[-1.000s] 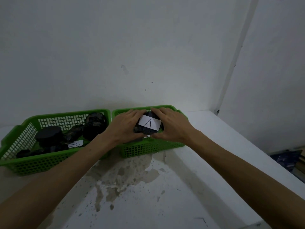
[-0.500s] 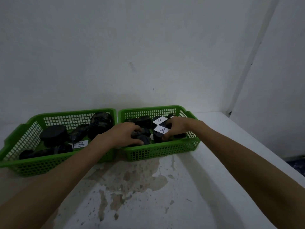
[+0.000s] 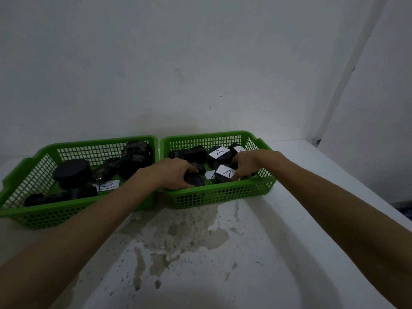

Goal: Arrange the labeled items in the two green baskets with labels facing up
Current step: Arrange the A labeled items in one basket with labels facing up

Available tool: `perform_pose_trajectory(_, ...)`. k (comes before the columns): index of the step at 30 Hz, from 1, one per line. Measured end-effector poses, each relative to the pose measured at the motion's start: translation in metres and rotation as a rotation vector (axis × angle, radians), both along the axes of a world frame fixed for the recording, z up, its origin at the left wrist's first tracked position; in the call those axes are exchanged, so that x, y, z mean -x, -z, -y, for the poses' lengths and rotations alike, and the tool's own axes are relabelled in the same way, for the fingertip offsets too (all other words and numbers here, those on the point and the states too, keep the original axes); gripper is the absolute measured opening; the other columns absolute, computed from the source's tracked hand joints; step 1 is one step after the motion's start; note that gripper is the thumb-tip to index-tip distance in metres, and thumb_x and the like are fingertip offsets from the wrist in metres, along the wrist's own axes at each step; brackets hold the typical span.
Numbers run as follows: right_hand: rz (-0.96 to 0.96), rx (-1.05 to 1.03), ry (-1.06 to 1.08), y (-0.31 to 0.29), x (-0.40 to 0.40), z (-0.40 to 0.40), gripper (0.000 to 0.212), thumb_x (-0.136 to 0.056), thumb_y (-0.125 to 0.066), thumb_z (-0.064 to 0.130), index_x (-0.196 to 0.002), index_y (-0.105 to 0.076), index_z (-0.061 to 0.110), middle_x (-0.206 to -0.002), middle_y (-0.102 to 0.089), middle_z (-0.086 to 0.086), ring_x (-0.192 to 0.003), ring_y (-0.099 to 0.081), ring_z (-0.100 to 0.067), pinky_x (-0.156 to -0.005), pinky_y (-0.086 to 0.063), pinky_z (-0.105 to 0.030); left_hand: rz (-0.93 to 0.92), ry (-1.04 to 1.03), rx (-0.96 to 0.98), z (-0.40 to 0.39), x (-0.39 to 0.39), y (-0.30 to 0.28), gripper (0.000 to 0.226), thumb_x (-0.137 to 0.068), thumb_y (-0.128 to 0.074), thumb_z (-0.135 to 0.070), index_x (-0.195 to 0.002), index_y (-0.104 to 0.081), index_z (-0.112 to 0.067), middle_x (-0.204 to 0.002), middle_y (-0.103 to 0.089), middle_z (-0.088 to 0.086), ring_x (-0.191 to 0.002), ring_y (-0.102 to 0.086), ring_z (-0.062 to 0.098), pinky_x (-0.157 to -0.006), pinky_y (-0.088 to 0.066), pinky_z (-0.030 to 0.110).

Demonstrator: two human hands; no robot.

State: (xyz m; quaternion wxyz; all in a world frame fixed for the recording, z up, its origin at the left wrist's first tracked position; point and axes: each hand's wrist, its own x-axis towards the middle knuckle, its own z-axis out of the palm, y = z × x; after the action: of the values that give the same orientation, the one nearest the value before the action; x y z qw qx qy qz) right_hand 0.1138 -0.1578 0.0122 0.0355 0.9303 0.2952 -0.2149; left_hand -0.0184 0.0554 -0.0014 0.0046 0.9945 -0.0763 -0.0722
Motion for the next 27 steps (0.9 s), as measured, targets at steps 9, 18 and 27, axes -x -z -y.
perform_pose_trajectory(9,0.171,-0.235,-0.013,-0.032,0.018,0.023,0.06,-0.085,-0.067,0.058,-0.128,-0.061,0.016,-0.122,-0.068,-0.004,-0.108,-0.063,-0.025,-0.089,-0.052,-0.036,-0.043,-0.069,0.089,0.002,-0.008,-0.006,0.078,-0.079,-0.067,-0.062,-0.142,-0.049,-0.021,-0.132,-0.061,0.004,-0.111,-0.061,0.022,-0.094,-0.053,0.038)
perform_pose_trajectory(18,0.325,-0.369,-0.118,-0.062,0.053,0.032,0.057,-0.088,-0.07,0.042,-0.135,-0.055,0.013,-0.126,-0.065,-0.006,-0.114,-0.06,-0.025,-0.094,-0.05,-0.038,0.14,-0.192,0.615,0.003,0.015,-0.05,0.051,-0.09,-0.064,-0.042,-0.138,-0.055,-0.029,-0.124,-0.06,0.003,-0.106,-0.06,0.02,-0.088,-0.05,0.032)
perform_pose_trajectory(27,0.517,-0.514,-0.393,-0.07,0.121,0.018,0.09,-0.082,-0.074,0.037,-0.155,-0.022,0.028,-0.143,-0.047,-0.002,-0.111,-0.061,-0.026,-0.086,-0.054,-0.042,0.2,-0.253,0.819,0.018,0.075,-0.086,0.034,-0.103,-0.036,-0.034,-0.095,-0.06,-0.011,-0.088,-0.055,-0.003,-0.08,-0.05,0.015,-0.078,-0.037,0.026)
